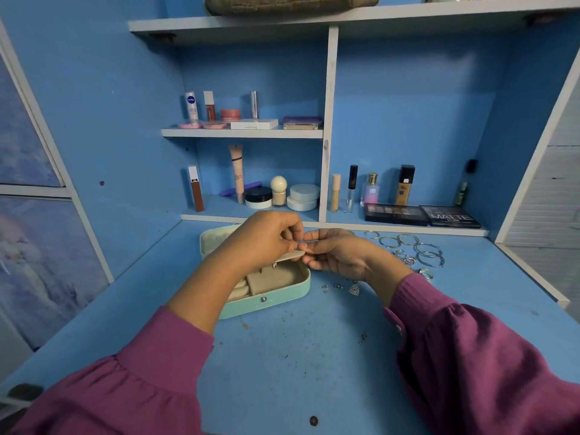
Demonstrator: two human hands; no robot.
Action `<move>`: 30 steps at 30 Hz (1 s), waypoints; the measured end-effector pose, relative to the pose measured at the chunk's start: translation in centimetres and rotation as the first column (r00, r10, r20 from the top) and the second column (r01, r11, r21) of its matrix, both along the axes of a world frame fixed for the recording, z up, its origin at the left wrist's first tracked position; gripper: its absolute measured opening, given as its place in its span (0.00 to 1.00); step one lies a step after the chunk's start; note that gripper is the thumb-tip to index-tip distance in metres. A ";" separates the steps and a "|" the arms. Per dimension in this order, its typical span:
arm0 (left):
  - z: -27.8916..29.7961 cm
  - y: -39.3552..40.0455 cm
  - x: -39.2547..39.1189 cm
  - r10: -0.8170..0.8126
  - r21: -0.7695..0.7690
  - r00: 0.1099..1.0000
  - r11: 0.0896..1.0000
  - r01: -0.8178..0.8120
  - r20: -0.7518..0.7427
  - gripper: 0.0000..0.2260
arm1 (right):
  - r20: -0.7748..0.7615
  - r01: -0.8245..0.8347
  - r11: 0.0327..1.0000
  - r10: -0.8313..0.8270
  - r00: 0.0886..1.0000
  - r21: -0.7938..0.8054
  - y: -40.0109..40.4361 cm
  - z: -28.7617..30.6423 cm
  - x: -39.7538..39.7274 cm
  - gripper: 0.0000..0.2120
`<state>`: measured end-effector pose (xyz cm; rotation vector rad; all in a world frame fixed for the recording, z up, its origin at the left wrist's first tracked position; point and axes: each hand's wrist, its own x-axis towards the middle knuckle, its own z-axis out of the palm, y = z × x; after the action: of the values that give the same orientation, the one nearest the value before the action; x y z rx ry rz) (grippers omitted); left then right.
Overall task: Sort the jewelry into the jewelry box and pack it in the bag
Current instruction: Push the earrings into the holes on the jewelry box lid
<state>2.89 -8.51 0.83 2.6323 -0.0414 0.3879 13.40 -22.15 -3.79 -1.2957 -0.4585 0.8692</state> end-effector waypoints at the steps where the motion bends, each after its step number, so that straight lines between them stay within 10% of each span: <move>1: 0.0 0.1 0.0 0.008 -0.023 1.000 1.000 -0.008 0.003 0.06 | -0.002 0.003 1.000 -0.003 1.000 0.000 0.0 0.1 0.0 0.07; 23: -0.8 0.8 0.9 -0.036 -0.046 0.999 0.998 0.036 0.004 0.10 | 0.023 0.038 0.999 -0.038 0.999 -0.006 -0.2 0.5 -0.6 0.09; 30: -0.2 4.8 -0.8 0.075 -0.524 0.994 0.852 -0.023 0.079 0.06 | 0.119 -0.007 0.999 0.002 0.993 0.044 -0.1 1.1 -1.1 0.03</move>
<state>2.08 -3.72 0.66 2.0751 0.0894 0.4687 12.30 -22.26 -2.69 -1.3107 -0.5721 0.7842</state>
